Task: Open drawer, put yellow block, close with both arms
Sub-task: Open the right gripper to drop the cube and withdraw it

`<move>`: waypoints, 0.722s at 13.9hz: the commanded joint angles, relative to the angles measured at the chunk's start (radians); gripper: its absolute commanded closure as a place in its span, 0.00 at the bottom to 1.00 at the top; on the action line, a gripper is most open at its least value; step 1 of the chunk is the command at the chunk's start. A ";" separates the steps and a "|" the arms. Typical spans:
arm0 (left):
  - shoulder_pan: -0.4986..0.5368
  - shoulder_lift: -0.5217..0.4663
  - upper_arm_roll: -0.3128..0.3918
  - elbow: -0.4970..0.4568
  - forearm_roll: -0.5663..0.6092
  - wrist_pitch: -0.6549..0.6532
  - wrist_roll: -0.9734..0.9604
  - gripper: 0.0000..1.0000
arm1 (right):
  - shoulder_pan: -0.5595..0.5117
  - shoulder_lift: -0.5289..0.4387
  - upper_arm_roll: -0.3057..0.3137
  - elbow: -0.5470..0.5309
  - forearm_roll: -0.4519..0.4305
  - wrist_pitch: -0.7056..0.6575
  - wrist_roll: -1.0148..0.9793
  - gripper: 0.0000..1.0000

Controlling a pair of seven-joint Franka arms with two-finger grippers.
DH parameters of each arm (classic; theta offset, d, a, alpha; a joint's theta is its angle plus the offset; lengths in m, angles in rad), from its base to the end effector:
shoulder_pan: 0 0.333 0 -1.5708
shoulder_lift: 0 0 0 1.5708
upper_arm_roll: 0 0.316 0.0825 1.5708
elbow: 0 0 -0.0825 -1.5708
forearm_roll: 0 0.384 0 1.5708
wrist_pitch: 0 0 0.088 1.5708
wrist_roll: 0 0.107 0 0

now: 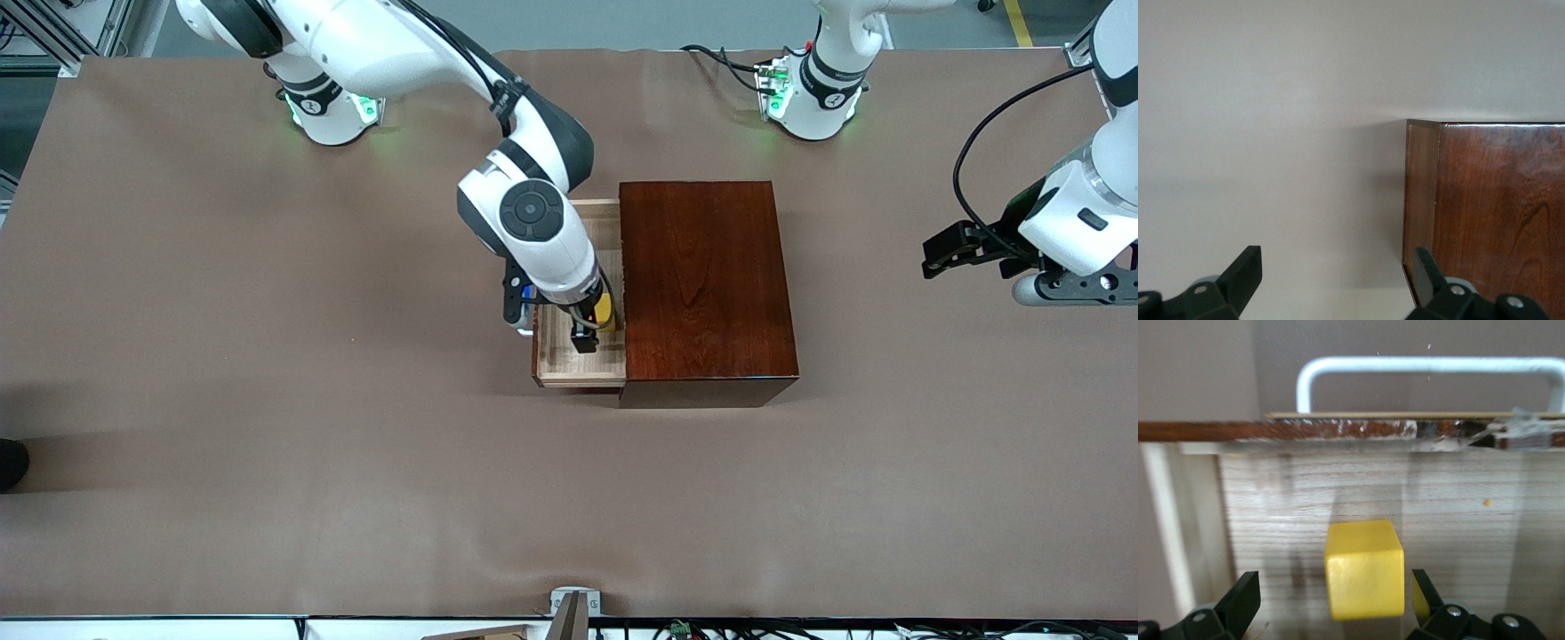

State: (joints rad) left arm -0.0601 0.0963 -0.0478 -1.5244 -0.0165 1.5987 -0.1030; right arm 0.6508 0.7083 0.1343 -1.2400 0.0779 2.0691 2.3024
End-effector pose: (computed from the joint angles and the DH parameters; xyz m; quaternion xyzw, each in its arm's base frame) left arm 0.5823 -0.0635 0.5940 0.9999 -0.0020 -0.0120 0.0093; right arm 0.5504 0.5179 0.3626 -0.6975 0.7095 0.0760 0.0651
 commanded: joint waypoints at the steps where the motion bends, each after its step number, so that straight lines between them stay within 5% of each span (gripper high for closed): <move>1: 0.000 -0.026 0.002 -0.028 -0.023 0.017 -0.003 0.00 | -0.029 -0.081 0.008 -0.021 0.000 -0.053 -0.015 0.00; 10: -0.006 -0.021 -0.004 -0.020 -0.022 0.017 -0.014 0.00 | -0.250 -0.259 0.007 -0.165 0.000 -0.187 -0.637 0.00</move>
State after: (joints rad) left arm -0.0623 0.0963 -0.0509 -1.5254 -0.0173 1.6047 -0.1030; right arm 0.4726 0.5260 0.1266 -1.3056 0.0763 1.8779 1.8197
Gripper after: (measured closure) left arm 0.000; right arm 0.000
